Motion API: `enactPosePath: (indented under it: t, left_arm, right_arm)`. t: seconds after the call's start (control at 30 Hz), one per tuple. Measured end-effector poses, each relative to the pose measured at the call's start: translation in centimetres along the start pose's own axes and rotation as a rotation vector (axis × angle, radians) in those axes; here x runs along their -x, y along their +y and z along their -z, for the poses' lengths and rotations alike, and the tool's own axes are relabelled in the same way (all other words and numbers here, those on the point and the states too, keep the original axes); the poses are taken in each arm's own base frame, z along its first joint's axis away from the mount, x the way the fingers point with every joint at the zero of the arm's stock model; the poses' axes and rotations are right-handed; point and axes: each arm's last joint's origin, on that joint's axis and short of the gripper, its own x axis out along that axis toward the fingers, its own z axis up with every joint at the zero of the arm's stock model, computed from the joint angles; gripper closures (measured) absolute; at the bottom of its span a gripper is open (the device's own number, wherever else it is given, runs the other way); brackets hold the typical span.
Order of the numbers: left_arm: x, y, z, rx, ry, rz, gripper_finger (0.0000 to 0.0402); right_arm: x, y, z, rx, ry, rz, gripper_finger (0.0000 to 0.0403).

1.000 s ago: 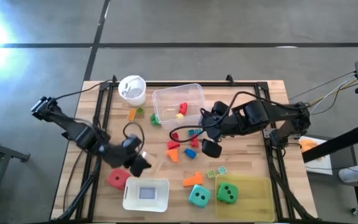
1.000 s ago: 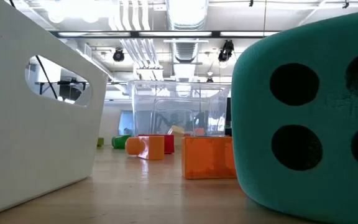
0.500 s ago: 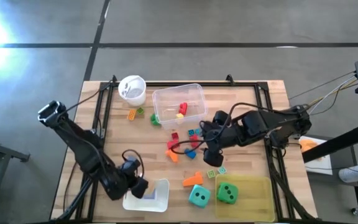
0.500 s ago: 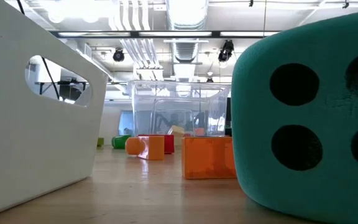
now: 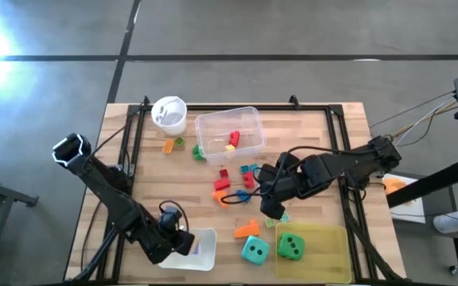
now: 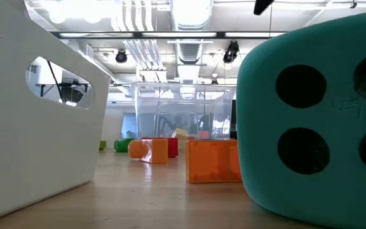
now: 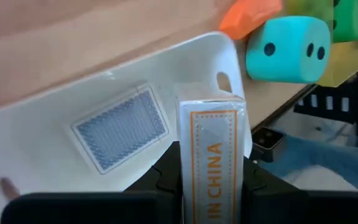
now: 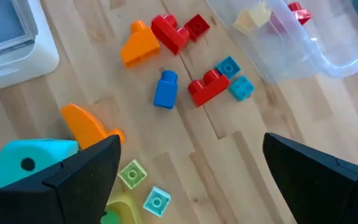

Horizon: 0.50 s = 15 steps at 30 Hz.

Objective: Pick & Place Toys
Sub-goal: Put the orange deck of cards into the white bin

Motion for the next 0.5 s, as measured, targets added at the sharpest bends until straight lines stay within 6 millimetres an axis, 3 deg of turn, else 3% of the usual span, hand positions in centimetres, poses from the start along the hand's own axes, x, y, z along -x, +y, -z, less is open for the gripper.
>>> enactPosePath:
  t: [0.3,0.5]
  left_arm:
    - [-2.3,1.8,0.3,-0.042,0.044,0.112,0.0338]
    - [-3.3,3.3,0.1,-0.045,0.047,0.076,0.0338]
  right_arm:
    - [0.3,-0.8,2.2,-0.071,-0.069,-0.08,0.0018]
    - [0.5,-1.9,3.5,-0.139,-0.141,-0.156,0.0018]
